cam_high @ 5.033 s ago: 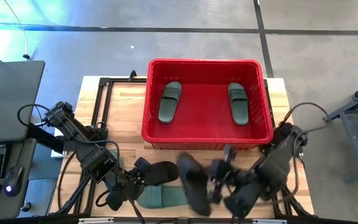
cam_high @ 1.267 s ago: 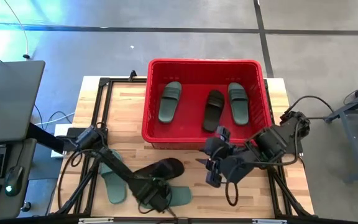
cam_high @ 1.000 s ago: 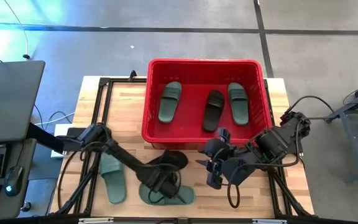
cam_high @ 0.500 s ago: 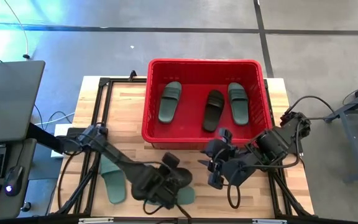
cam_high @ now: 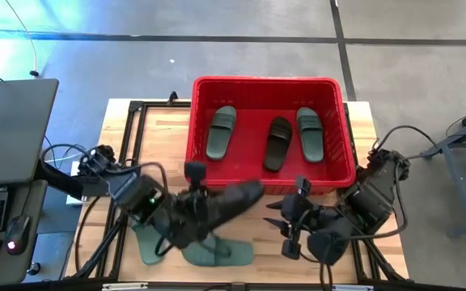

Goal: Pick and place slides into bin
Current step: Put the black slide in the red bin

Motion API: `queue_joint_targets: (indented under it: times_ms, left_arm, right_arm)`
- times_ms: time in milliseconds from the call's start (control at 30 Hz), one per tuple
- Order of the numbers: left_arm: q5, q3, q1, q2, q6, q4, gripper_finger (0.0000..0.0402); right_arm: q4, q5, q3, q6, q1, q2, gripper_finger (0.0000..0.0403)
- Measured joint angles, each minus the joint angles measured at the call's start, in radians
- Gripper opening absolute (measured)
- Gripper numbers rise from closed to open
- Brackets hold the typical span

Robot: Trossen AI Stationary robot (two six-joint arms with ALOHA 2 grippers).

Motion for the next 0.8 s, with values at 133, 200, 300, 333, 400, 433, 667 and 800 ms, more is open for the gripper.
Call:
queue_joint_targets:
  times_ms: [133,200,300,333,400,433,667,800]
  left_arm:
    - [-0.093,0.0,0.117,-0.015,0.003,0.024,0.0001]
    - [-0.099,0.0,0.199,-0.013,0.01,0.04,0.0001]
    - [-0.082,0.001,0.335,0.02,0.031,0.109,0.0]
    - [-0.064,0.0,0.375,0.036,0.044,0.123,0.0]
    - [-0.042,0.0,0.461,0.076,0.084,0.183,0.0]
    - [-0.024,0.0,0.497,0.097,0.104,0.212,0.0]
    - [0.093,0.0,0.722,0.272,0.097,0.258,0.0]
    - [0.197,-0.001,0.812,0.375,0.105,0.286,0.0]
  right_arm:
    - [-0.001,0.069,0.0,0.017,0.029,0.0,0.0133]
    - [-0.002,0.096,0.0,0.017,0.036,0.0,0.0133]
    - [-0.005,0.14,0.0,0.009,0.042,0.0,0.0133]
    - [-0.007,0.161,0.0,0.003,0.041,0.0,0.0133]
    - [-0.009,0.218,0.0,-0.006,0.041,0.0,0.0133]
    - [-0.01,0.249,0.0,-0.007,0.041,0.0,0.0133]
    - [-0.011,0.465,0.0,-0.011,0.038,-0.001,0.0133]
    - [-0.017,0.474,0.0,-0.031,0.038,-0.001,0.0133]
